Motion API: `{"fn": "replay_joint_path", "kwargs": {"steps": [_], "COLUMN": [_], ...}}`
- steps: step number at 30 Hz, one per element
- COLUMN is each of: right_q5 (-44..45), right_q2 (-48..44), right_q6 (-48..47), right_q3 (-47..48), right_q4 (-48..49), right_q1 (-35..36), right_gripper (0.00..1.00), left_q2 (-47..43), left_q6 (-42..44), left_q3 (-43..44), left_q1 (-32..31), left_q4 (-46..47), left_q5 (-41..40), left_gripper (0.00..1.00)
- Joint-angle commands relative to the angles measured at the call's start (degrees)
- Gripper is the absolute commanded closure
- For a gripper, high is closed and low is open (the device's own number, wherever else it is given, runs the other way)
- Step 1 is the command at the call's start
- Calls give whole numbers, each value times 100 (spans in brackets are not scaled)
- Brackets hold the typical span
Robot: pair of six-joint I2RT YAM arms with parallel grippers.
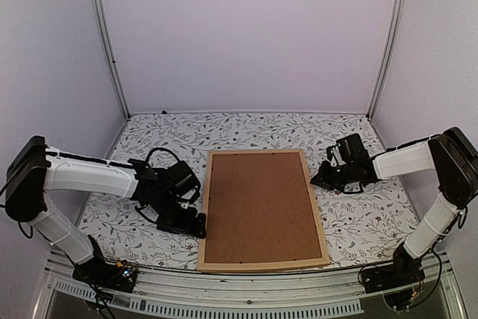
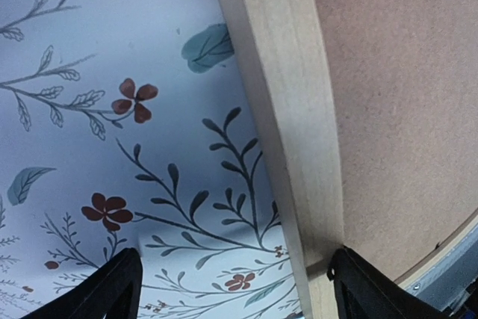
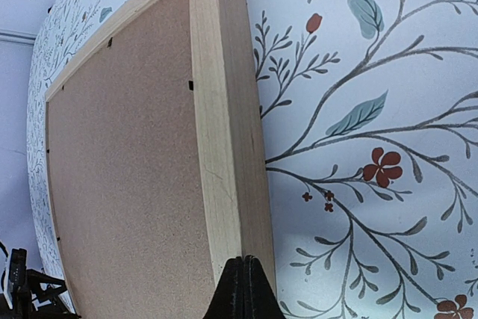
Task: Put the photo into the frame
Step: Press the fastener onto the frame body.
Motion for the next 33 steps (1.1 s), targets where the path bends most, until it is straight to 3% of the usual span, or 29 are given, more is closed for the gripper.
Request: {"fn": "replay_joint_path", "kwargs": {"steps": [1,24,33], "right_q5": [35,35,42], "right_q2": [128,22,45], "right_q6": [-36,50,53], "right_q3": [-187,-358,-359], "right_q4": [-576,-516,-508], "right_q1": [108,112,108], "right_gripper": [100,100,100], "left_q2": [392,1241,883], "left_q6": [-51,-115,-11], "left_q3": [2,239,639], "left_q1": [-248,-672,-661], "left_q4": [156,-23,-125], "left_q5": [-33,-75,-438], "left_gripper": [9,9,7]}}
